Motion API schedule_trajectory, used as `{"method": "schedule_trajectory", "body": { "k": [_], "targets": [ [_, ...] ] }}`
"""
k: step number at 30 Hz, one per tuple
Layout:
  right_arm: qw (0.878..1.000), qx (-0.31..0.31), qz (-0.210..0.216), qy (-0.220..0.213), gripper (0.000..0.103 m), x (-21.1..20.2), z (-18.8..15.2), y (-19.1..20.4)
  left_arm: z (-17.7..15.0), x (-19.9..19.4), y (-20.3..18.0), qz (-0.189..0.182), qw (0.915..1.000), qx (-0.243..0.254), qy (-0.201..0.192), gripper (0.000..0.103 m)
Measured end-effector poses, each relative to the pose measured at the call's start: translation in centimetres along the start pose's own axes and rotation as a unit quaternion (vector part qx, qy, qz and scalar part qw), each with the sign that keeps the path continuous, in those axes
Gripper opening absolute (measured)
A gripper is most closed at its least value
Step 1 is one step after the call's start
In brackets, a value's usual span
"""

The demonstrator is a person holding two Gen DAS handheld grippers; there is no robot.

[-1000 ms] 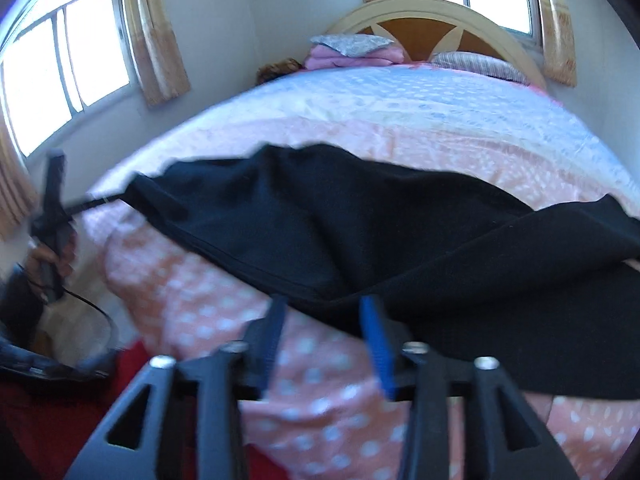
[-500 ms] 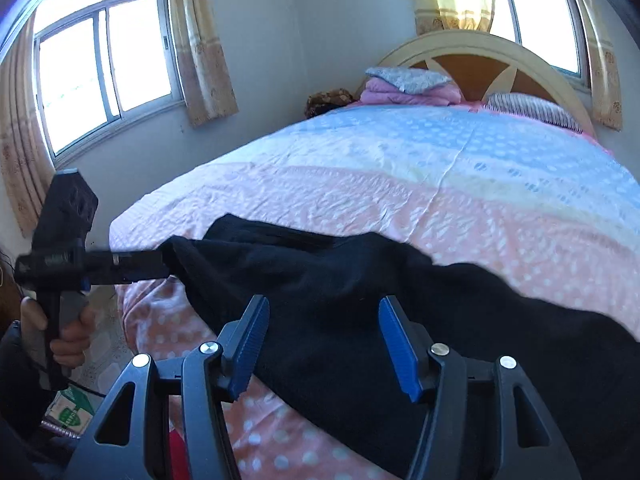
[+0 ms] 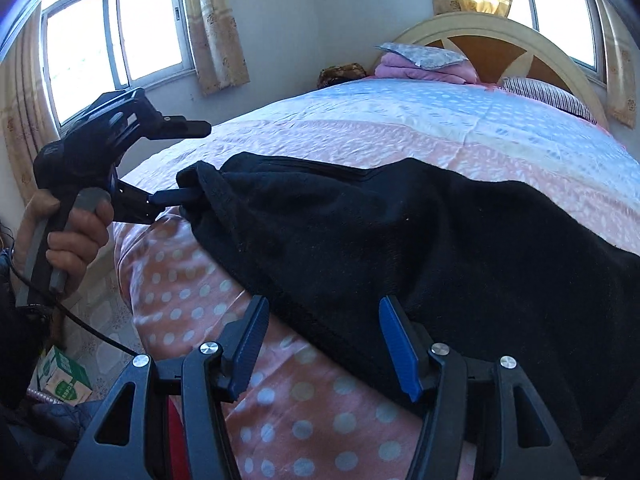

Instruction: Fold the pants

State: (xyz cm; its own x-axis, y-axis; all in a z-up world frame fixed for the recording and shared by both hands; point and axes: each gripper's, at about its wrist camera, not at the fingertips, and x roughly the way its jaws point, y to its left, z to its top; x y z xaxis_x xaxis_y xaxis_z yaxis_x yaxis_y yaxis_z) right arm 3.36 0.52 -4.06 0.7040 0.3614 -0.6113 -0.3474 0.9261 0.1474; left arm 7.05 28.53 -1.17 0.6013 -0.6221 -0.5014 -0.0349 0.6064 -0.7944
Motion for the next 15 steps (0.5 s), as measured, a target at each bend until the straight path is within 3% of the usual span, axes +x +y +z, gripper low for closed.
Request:
{"method": "schedule_trajectory", "body": {
  "k": [2, 4, 7, 10, 15],
  "targets": [
    [1.000, 0.007, 0.003, -0.003, 0.059, -0.4, -0.3, -0.3, 0.0, -0.5, 0.4, 0.002, 0.9996, -0.019, -0.020, 0.060],
    [1.000, 0.017, 0.007, -0.006, 0.059, -0.6, -0.4, -0.6, 0.0, -0.5, 0.5, 0.013, 0.9994, -0.015, -0.029, 0.030],
    [0.999, 0.032, 0.014, -0.010, 0.059, -0.7, -0.5, -0.9, -0.9, 1.0, 1.3, 0.012, 0.9995, -0.031, 0.002, 0.018],
    [0.999, 0.039, 0.017, -0.010, 0.059, -0.8, -0.6, -1.1, -2.3, 0.9, 1.6, 0.017, 0.9990, -0.037, 0.019, 0.016],
    [0.999, 0.043, 0.025, -0.010, 0.059, -1.2, -0.2, -1.3, -4.0, -0.8, -0.4, 0.077, 0.9952, 0.059, 0.001, 0.021]
  ]
}}
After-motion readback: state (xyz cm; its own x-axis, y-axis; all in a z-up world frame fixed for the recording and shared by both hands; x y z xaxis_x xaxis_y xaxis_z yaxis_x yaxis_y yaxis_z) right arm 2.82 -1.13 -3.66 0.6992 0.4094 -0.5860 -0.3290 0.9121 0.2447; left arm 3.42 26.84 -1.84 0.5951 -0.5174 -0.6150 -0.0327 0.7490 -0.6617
